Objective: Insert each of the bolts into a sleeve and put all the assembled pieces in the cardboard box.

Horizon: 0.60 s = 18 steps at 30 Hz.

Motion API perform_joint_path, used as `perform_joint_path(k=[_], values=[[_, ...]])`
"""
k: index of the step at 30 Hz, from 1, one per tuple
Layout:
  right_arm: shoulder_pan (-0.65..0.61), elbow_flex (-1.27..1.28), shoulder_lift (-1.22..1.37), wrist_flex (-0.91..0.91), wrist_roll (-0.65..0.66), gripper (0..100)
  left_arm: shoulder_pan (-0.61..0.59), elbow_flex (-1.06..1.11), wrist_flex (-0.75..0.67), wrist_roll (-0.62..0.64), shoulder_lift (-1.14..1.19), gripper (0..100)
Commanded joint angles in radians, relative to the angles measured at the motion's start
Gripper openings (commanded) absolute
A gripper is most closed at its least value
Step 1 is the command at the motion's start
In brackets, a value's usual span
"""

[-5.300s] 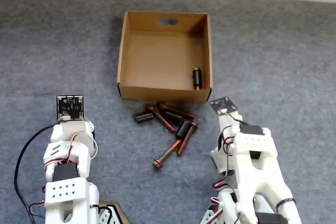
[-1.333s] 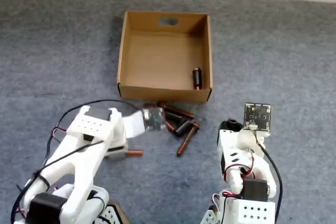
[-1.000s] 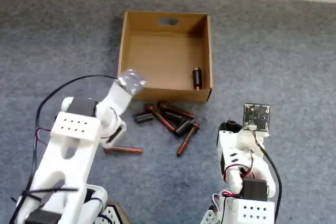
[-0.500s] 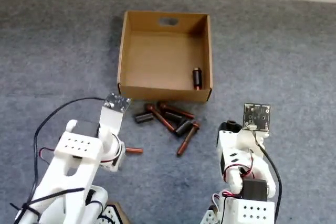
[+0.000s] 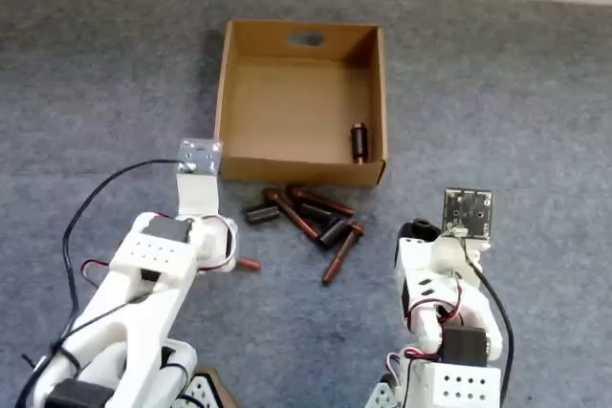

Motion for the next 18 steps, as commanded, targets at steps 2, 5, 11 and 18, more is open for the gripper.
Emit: perform_joint_path(k=[2,5,11,18], values=[[-0.007,-0.008,-0.010,0.001,-0.009,0.6,0.007,-0.044,-0.028,0.083,0.021,20],[-0.007,-0.008,-0.010,-0.001,-0.008,0.6,-0.001,-0.127,-0.012,0.121,-0.022,20],[-0.007,-0.008,-0.010,-0.001,-0.006,0.6,0.001,-0.271,0.184,0.141,-0.177,20],[-0.007,-0.008,-0.010,-0.001,-0.006,0.6,0.002,-0.219,0.425,0.140,-0.219,20]])
